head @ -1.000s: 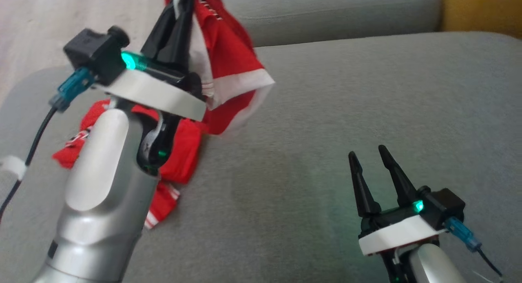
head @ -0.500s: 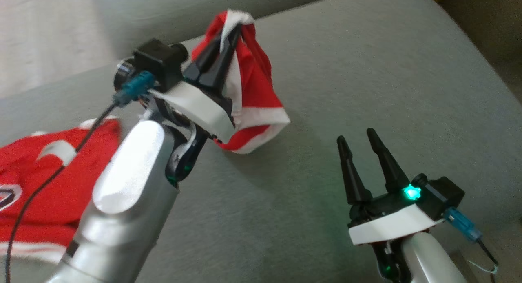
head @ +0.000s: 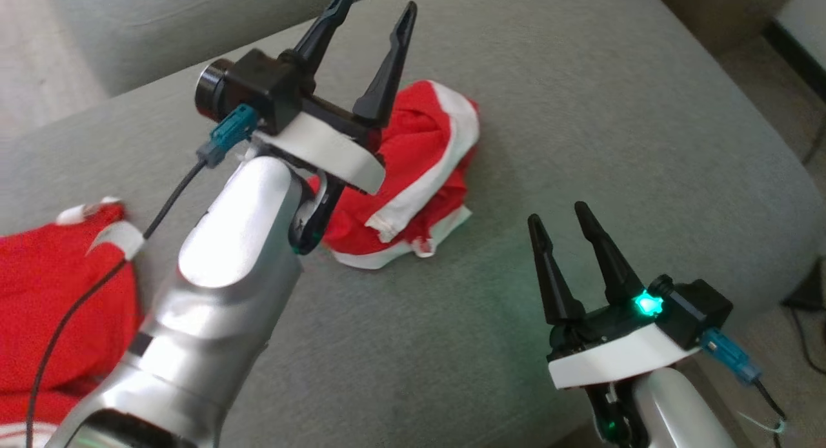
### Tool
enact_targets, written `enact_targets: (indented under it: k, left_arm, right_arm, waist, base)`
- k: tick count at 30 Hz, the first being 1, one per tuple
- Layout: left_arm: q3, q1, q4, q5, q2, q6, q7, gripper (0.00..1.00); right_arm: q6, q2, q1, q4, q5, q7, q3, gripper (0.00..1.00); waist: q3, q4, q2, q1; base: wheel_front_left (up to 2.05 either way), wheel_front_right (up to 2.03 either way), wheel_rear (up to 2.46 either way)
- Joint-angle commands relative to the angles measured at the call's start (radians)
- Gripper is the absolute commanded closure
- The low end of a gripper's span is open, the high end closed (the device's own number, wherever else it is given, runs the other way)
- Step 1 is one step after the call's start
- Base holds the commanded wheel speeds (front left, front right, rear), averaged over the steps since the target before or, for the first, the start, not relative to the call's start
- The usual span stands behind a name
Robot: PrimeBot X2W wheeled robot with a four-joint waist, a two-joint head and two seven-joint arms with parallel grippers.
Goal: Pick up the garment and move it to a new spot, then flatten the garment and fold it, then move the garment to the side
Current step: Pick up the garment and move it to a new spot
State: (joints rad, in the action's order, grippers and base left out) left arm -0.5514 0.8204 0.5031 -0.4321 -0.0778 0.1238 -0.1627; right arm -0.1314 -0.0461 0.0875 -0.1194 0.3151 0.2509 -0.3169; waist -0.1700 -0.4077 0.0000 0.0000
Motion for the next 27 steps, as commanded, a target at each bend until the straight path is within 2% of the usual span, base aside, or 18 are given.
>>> enact_targets:
  k: [1, 8, 11, 18, 23, 27]
  left_arm:
    - [0.026, 0.043, -0.022, -0.003, -0.023, 0.003, -0.020, 0.00]
    - [0.034, -0.031, -0.053, 0.013, -0.071, -0.015, -0.077, 0.00]
    - [0.036, -0.100, -0.085, 0.032, -0.102, -0.039, -0.087, 0.00]
    - [0.052, -0.309, -0.160, 0.057, -0.135, -0.114, -0.098, 0.00]
    - [0.080, -0.461, -0.234, 0.089, -0.128, -0.168, -0.099, 0.00]
    - [0.114, -0.567, -0.292, 0.116, -0.100, -0.197, -0.099, 0.00]
  right_arm:
    - [0.001, -0.004, 0.012, 0.032, -0.009, 0.011, -0.015, 0.00]
    - [0.001, -0.004, 0.001, 0.022, -0.041, 0.011, 0.037, 0.00]
    - [0.001, -0.004, -0.006, 0.018, -0.056, 0.011, 0.074, 0.00]
    - [0.001, -0.004, -0.035, 0.008, -0.093, 0.011, 0.153, 0.00]
    - [0.001, -0.004, -0.049, 0.010, -0.111, 0.011, 0.179, 0.00]
    - [0.001, -0.004, -0.058, 0.010, -0.116, 0.011, 0.190, 0.00]
  waist:
    - [0.015, 0.040, 0.0000, 0.0000]
    - [0.050, 0.176, 0.0000, 0.0000]
    - [0.066, 0.242, 0.0000, 0.0000]
    - [0.095, 0.384, 0.0000, 0.0000]
    - [0.102, 0.440, 0.0000, 0.0000]
    - [0.105, 0.467, 0.0000, 0.0000]
  base:
    - [0.00, 0.00, 0.00]
    - [0.00, 0.00, 0.00]
    - [0.00, 0.00, 0.00]
    - [0.00, 0.00, 0.00]
    - [0.00, 0.00, 0.00]
    - [0.00, 0.00, 0.00]
